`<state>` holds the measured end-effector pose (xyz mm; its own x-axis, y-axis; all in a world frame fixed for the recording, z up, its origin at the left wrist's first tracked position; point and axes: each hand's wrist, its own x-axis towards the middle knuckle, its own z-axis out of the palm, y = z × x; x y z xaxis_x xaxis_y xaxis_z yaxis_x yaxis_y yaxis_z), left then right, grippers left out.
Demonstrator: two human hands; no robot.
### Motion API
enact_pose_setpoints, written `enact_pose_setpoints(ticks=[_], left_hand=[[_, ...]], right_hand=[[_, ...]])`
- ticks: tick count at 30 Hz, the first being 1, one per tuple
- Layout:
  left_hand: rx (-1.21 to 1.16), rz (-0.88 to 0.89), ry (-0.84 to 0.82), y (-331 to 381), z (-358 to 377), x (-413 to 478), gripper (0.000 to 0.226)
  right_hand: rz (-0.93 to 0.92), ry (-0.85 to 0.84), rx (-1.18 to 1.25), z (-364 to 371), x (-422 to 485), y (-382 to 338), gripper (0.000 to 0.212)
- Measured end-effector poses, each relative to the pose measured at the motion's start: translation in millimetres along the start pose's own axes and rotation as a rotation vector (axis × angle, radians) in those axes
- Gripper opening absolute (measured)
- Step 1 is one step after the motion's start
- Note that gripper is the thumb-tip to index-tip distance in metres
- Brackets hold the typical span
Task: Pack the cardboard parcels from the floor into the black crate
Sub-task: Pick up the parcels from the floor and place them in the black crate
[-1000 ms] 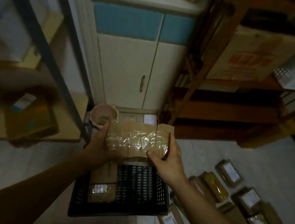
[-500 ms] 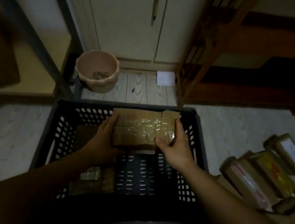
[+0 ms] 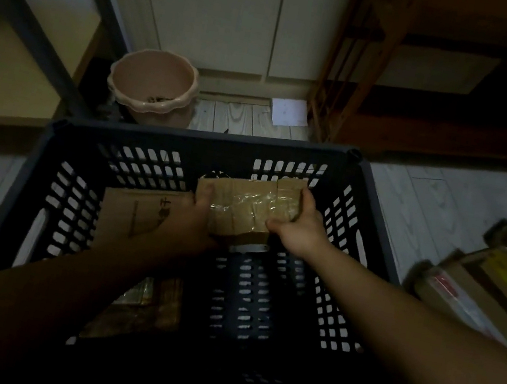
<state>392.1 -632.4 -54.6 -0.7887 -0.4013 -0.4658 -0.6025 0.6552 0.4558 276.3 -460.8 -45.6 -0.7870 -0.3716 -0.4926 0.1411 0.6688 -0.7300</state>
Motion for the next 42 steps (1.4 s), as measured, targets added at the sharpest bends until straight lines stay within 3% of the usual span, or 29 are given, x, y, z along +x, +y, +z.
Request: enact_pose_setpoints(ticks=[8, 11, 15, 24, 27, 32, 36, 42], left_hand=[[0.391, 0.047, 0.045, -11.7, 35.4, 28.6, 0.112], [0.601, 0.153, 0.168, -18.9, 55.0, 31.0, 0.103], [0.688, 0.066, 0.031, -22.2, 56.9, 42.2, 0.105], [0.733, 0.032, -0.052, -14.1, 48.4, 41.8, 0.087], [0.605, 0.027, -0.069, 2.1, 2.5, 20.0, 0.086], [0.417, -0.130, -0.133, 40.7, -101.6, -50.7, 0.099], [0.309, -0.196, -0.208, 102.0, -194.2, -145.8, 0.081], [0.220, -0.211, -0.156, 177.0, -310.0, -290.0, 0.074]], right_hand=[[0.120, -0.006, -0.008, 20.7, 34.9, 33.6, 0.112], [0.136, -0.019, -0.013, 23.3, 38.2, 42.2, 0.111], [0.155, -0.029, -0.020, 35.5, 47.5, 53.5, 0.107], [0.186, -0.123, -0.137, 38.2, 53.8, 47.7, 0.108], [0.184, -0.165, -0.238, 13.8, 26.4, 12.0, 0.105], [0.094, -0.240, -0.320, -53.0, -62.0, -84.5, 0.071], [0.071, -0.312, -0.359, -115.4, -147.2, -172.7, 0.076], [-0.013, -0.332, -0.443, -203.3, -270.5, -279.5, 0.074]])
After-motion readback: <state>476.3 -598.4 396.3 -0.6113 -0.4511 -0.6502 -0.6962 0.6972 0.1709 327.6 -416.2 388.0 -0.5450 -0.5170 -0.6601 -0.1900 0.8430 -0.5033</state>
